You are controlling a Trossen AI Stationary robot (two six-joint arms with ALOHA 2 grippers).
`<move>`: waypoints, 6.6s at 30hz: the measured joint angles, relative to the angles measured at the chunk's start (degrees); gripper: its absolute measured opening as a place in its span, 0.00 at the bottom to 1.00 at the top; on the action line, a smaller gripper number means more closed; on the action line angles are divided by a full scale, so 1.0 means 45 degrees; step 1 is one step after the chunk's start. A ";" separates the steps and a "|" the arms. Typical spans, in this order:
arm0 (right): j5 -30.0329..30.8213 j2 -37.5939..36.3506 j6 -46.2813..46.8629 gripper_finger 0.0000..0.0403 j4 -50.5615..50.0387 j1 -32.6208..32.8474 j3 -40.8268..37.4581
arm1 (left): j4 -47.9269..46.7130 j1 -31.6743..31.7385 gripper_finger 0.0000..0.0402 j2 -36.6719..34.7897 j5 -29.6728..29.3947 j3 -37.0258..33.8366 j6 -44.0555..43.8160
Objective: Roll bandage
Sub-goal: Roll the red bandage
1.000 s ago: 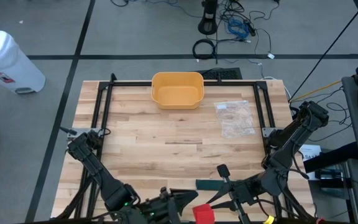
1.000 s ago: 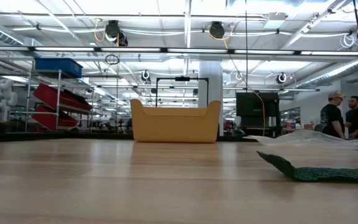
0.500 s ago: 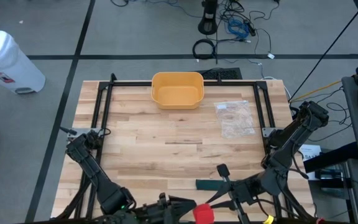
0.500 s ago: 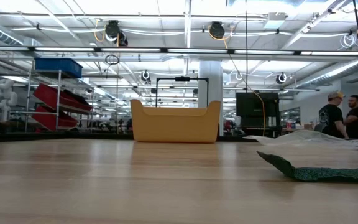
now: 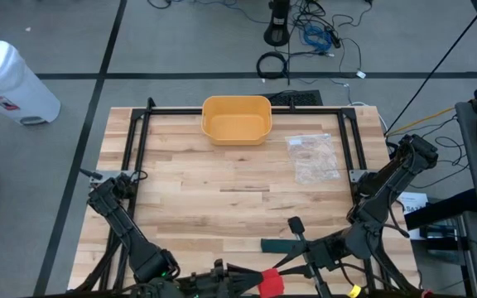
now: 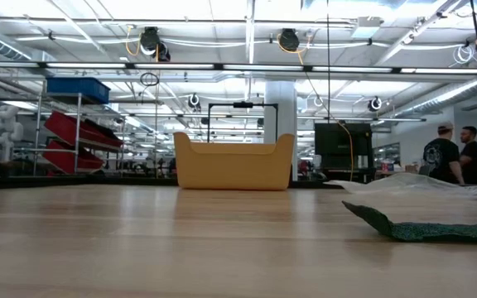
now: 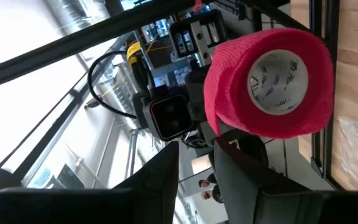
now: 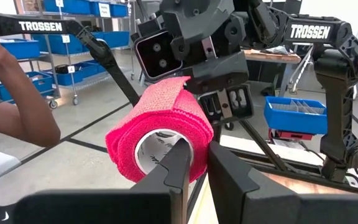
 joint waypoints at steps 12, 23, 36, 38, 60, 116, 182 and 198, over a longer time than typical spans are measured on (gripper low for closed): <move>0.0000 0.0000 0.0000 0.10 -0.0007 0.0000 0.0000 | -0.0175 -0.0034 0.27 0.0000 0.0450 0.0000 -0.0040; 0.0000 0.0000 0.0000 0.10 -0.0007 0.0005 0.0000 | -0.0455 -0.0034 0.27 0.0005 0.1037 0.0000 -0.0546; -0.0005 -0.0005 -0.0010 0.10 0.0003 0.0005 0.0000 | -0.0558 -0.0029 0.27 0.0019 0.0785 0.0000 -0.0714; -0.0005 -0.0005 -0.0010 0.10 -0.0002 0.0005 0.0000 | -0.0562 -0.0029 0.27 0.0019 0.0963 0.0000 -0.0718; 0.0008 -0.0005 -0.0049 0.10 -0.0002 -0.0005 0.0000 | -0.0137 -0.0005 0.27 0.0019 0.1605 0.0000 -0.1393; -0.0002 -0.0005 -0.0070 0.10 0.0003 -0.0005 0.0000 | -0.0973 0.0403 0.01 0.0015 0.2035 0.0000 -0.2107; -0.0015 -0.0005 -0.0050 0.10 -0.0002 0.0034 0.0005 | -0.1223 -0.0350 0.16 0.0005 -0.1000 -0.0005 -0.3047; -0.0011 -0.0005 -0.0005 0.10 -0.0053 0.0034 0.0005 | 0.2281 -0.0822 0.16 0.0005 -0.1197 -0.0005 -0.2144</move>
